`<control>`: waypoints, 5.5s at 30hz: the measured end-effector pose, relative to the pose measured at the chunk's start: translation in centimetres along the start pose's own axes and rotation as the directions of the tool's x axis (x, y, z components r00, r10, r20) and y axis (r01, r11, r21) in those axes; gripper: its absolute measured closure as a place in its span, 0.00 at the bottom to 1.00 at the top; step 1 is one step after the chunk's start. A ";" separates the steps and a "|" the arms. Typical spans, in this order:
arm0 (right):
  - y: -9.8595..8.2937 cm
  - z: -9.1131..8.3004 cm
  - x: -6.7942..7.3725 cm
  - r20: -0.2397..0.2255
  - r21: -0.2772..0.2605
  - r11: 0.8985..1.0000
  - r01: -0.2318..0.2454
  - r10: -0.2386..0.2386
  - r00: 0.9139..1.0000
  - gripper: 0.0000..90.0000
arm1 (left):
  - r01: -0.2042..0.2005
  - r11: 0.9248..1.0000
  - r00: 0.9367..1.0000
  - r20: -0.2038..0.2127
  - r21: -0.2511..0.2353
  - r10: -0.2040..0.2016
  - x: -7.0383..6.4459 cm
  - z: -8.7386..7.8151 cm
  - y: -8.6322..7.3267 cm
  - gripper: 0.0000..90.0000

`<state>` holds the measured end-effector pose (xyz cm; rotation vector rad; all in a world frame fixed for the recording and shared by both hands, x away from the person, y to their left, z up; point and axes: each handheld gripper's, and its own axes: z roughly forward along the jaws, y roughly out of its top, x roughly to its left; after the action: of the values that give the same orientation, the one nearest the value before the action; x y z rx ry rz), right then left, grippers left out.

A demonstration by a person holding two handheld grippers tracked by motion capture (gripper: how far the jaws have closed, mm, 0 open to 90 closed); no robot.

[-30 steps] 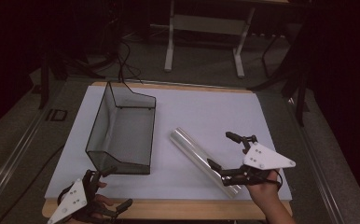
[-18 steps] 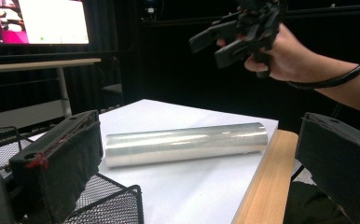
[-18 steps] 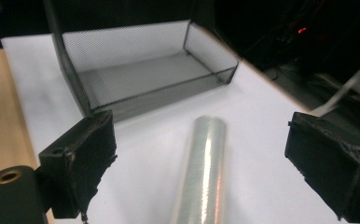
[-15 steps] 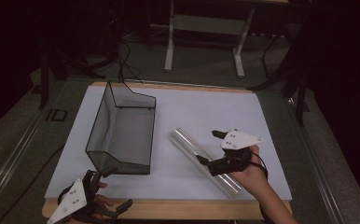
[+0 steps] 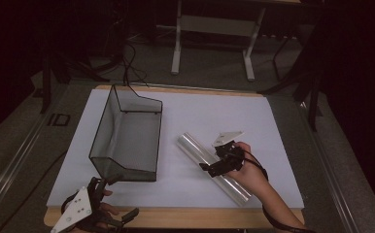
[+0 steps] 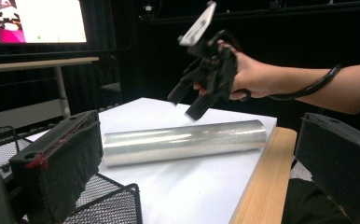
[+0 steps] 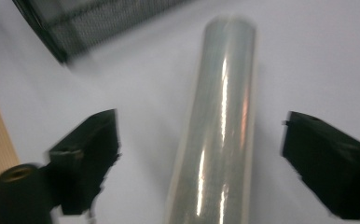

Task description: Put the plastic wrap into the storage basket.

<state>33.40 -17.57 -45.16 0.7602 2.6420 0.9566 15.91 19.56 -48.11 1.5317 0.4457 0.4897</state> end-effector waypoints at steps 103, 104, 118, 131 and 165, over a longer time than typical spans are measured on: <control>14.1 0.1 -5.4 -0.122 -0.066 0.813 -0.578 0.569 0.813 0.36 | -0.052 0.999 0.999 0.001 0.003 0.052 -0.5 0.2 -0.3 0.01; 14.4 0.1 -5.3 -0.132 -0.077 0.810 -0.581 0.569 0.811 0.36 | -0.049 0.999 0.999 -0.001 0.003 0.049 -0.5 0.2 -0.3 0.01; 17.6 0.3 -4.3 -0.127 -0.248 0.753 -0.609 0.598 0.791 0.36 | -0.052 0.998 0.998 -0.018 0.031 0.052 -0.5 0.9 -0.9 0.01; 20.1 2.8 -1.8 -0.197 -0.364 0.714 -0.598 0.569 0.799 0.36 | -0.057 0.997 0.998 0.010 0.054 0.056 -0.6 1.5 -1.3 0.01; 15.6 14.5 1.7 -0.211 -0.156 0.700 -0.697 0.665 0.716 0.36 | -0.057 0.996 0.998 0.018 0.062 0.056 -0.4 1.6 -1.7 0.01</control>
<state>43.56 1.24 -46.14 1.7401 2.2831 1.4996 16.51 18.08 -49.87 1.6111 0.4098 0.5109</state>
